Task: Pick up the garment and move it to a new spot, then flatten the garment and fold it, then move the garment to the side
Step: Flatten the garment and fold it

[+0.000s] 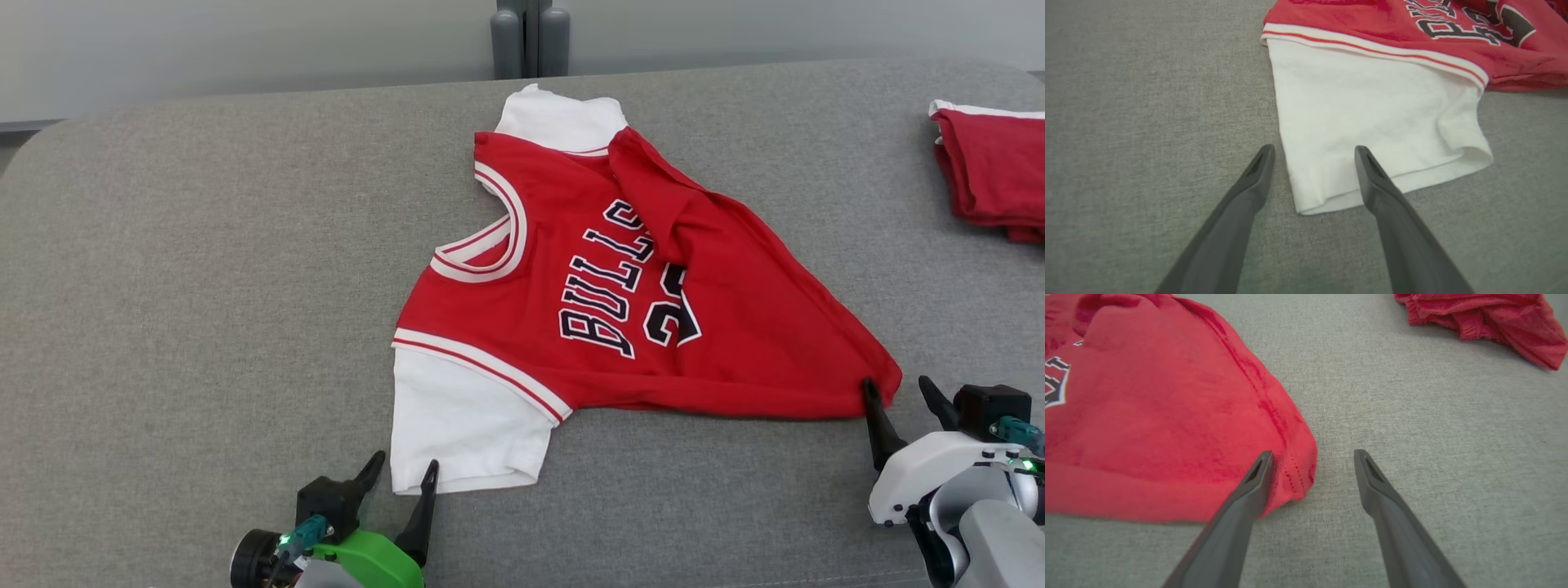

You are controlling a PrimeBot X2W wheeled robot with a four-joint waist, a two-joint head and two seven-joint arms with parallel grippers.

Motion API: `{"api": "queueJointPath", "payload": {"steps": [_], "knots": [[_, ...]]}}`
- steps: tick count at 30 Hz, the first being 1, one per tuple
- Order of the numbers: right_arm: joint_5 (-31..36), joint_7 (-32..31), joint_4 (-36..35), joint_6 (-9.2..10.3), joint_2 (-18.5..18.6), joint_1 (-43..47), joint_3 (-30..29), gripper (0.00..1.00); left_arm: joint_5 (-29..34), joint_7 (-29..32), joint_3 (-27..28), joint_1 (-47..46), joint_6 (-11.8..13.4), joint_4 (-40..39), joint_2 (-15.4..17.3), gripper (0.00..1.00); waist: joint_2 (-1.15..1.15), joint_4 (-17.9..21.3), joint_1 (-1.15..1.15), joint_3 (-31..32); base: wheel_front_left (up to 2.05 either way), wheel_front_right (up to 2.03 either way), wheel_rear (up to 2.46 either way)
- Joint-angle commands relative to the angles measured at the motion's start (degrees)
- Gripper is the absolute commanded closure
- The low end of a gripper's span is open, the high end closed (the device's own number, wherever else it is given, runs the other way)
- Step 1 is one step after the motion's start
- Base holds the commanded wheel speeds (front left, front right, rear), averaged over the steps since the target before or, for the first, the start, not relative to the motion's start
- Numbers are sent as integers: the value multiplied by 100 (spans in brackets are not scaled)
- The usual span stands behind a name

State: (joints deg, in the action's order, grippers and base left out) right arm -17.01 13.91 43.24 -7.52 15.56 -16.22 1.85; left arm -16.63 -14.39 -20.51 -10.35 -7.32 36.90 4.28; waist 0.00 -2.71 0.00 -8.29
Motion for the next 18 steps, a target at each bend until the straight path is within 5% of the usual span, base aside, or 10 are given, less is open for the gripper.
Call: {"api": "queueJointPath", "payload": {"steps": [1, 7, 9, 10, 12, 18], "knots": [[-42, 54, 114, 8, -6, -108, 44, 0, -33, -39, -10, -117, -14, 99, 1, 0, 0, -10, 0, -73, 0, 0, 0], [-307, 99, 618, 4, -135, -259, 384, 0, -170, -54, -95, -212, -6, 518, -58, 0, 0, -72, 0, -186, 0, 0, 0], [-477, 101, 593, 3, -184, -202, 427, 70, -252, -52, -288, -224, -8, 587, -80, 0, 0, -106, 0, -186, 0, 0, 0], [-539, 106, 505, 3, -181, -155, 432, 100, -323, -47, -394, -223, -10, 598, -101, 36, 0, -115, 0, -187, 0, 0, 0], [-598, 109, 367, 4, -163, -50, 437, 100, -404, -46, -559, -241, -12, 620, -128, 100, 0, -120, 0, -179, 0, 0, 0], [-690, 120, -300, 5, -167, 121, 405, 100, -723, -68, -688, -363, -17, 252, -122, 100, 0, -97, 0, -89, 0, 0, 0]]}}
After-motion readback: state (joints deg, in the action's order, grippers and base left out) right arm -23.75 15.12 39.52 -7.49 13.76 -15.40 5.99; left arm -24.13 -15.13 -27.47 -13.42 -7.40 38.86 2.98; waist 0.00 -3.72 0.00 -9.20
